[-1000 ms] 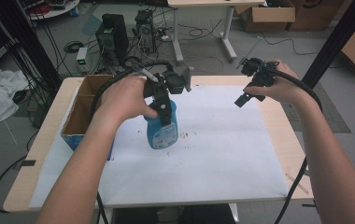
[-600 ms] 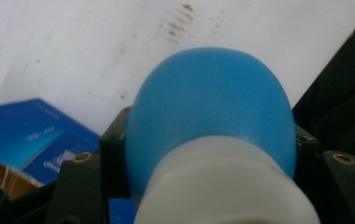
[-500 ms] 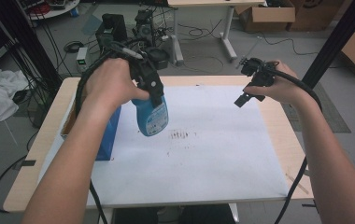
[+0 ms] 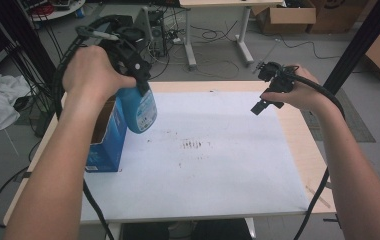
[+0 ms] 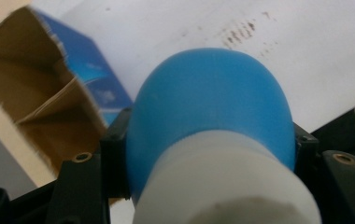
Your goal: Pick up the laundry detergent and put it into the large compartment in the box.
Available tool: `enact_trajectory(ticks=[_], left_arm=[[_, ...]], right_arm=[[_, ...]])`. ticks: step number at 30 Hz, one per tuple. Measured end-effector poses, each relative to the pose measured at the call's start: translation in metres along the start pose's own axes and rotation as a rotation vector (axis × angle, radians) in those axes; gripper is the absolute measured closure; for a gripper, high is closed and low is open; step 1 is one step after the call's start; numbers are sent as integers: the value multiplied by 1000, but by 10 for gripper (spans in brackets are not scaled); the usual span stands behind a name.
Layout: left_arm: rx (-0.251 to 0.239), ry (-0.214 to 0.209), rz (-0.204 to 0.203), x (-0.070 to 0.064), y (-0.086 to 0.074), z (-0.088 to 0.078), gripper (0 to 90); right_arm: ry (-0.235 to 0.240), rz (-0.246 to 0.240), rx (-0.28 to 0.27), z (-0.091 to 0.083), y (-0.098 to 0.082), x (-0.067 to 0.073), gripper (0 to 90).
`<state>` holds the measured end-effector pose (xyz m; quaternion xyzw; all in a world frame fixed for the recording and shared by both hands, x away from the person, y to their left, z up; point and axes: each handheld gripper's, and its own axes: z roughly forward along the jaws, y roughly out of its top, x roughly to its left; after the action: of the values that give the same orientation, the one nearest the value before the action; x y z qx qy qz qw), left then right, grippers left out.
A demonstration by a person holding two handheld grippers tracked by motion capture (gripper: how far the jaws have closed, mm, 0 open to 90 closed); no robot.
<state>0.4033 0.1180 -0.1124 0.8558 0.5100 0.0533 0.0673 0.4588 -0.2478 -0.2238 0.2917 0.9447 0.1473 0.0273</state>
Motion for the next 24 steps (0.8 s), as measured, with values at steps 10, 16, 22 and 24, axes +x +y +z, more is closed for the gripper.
enact_trajectory(ticks=[10,16,22,24], left_arm=[[-11,45,-227,47,-23,-13,381],[-16,80,-344,75,-38,-13,381],[-20,111,-429,94,-49,-7,381],[-20,114,-439,97,-51,-5,381]], right_arm=[[2,-3,-3,0,1,1,266],[2,-3,-2,0,0,1,266],[1,-4,-3,-1,0,0,265],[2,-5,-4,-1,-1,-1,265]])
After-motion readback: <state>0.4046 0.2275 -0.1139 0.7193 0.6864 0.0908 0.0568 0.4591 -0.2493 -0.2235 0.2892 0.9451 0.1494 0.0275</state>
